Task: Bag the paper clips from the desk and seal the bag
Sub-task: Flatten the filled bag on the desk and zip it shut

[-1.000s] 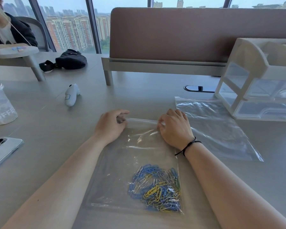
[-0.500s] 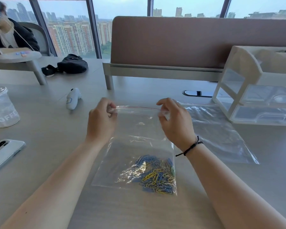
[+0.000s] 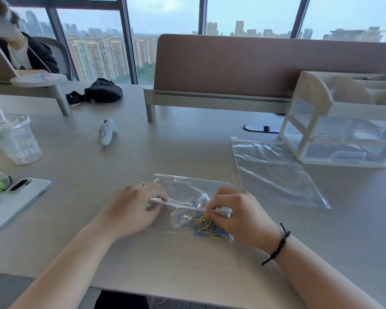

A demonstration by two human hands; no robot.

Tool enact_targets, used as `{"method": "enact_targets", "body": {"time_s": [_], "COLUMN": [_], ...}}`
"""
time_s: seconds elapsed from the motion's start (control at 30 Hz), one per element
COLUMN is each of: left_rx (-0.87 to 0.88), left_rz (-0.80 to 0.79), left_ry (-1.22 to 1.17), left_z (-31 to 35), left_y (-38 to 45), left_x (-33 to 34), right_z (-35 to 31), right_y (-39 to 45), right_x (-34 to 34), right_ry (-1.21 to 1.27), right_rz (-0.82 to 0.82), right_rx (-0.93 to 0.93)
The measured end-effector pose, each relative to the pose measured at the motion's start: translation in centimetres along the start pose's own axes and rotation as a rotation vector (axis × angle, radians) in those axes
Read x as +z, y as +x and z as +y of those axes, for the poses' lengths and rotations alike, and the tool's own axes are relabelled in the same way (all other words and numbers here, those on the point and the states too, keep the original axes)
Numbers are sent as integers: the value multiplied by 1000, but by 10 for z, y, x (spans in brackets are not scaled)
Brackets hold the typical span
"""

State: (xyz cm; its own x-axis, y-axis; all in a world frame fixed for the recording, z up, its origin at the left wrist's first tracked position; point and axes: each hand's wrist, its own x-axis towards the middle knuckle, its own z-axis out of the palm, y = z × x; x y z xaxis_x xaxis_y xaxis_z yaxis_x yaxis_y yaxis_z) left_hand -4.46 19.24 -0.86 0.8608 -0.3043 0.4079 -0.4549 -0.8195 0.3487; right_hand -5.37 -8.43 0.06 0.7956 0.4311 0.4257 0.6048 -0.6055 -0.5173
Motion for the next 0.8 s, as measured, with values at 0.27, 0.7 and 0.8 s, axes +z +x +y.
{"method": "enact_targets", "body": {"time_s": [0.27, 0.7, 0.8], "left_rx": [112, 242, 240], "left_rz": [-30, -336, -368], "left_ry": [57, -63, -65], "left_z": [22, 68, 63], "left_y": [-25, 6, 6], "left_x": [-10, 31, 32], "right_z": [-9, -10, -12], "right_y": [-24, 13, 17], "right_x": [-12, -18, -13], "right_ry": [-99, 82, 81], "right_rz": [76, -254, -272], "right_rx": [175, 751, 703]}}
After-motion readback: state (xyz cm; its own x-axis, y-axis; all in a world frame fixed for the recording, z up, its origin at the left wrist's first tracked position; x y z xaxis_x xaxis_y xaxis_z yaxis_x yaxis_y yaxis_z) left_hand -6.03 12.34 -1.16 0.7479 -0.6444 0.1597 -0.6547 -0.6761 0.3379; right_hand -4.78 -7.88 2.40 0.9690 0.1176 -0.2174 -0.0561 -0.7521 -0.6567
